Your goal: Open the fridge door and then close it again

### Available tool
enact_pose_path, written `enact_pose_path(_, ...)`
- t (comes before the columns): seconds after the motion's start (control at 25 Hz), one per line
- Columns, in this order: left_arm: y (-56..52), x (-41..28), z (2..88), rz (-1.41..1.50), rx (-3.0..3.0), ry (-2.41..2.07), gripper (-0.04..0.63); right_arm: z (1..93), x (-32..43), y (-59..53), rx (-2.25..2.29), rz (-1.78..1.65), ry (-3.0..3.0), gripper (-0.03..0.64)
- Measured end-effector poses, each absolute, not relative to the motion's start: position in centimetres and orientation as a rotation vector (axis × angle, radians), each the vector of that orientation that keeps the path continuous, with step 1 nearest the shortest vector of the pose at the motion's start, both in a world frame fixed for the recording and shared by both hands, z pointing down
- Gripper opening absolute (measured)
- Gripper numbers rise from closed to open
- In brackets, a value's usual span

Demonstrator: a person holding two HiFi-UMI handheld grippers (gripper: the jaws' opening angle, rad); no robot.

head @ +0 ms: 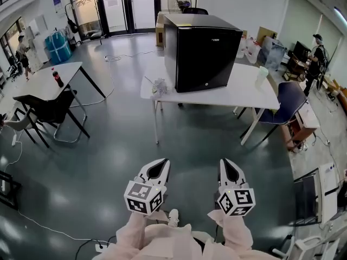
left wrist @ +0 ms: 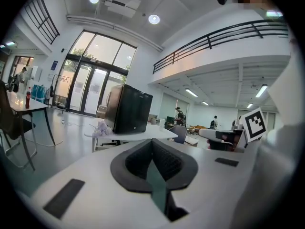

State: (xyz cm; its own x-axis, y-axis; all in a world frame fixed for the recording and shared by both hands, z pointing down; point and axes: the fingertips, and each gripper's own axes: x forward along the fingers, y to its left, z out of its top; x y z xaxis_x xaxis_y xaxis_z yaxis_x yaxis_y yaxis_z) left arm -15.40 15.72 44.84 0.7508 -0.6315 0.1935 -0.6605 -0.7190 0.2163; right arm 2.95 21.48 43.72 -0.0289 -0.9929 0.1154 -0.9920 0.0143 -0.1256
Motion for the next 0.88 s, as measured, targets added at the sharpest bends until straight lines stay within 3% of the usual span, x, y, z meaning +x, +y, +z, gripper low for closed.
enact_pose_path(0.88,1.5,-13.8,46.3,0.204,2.638,-1.016,0.011,44.8,4.5,6.5,-2.164,-0.333,2.282,0.012)
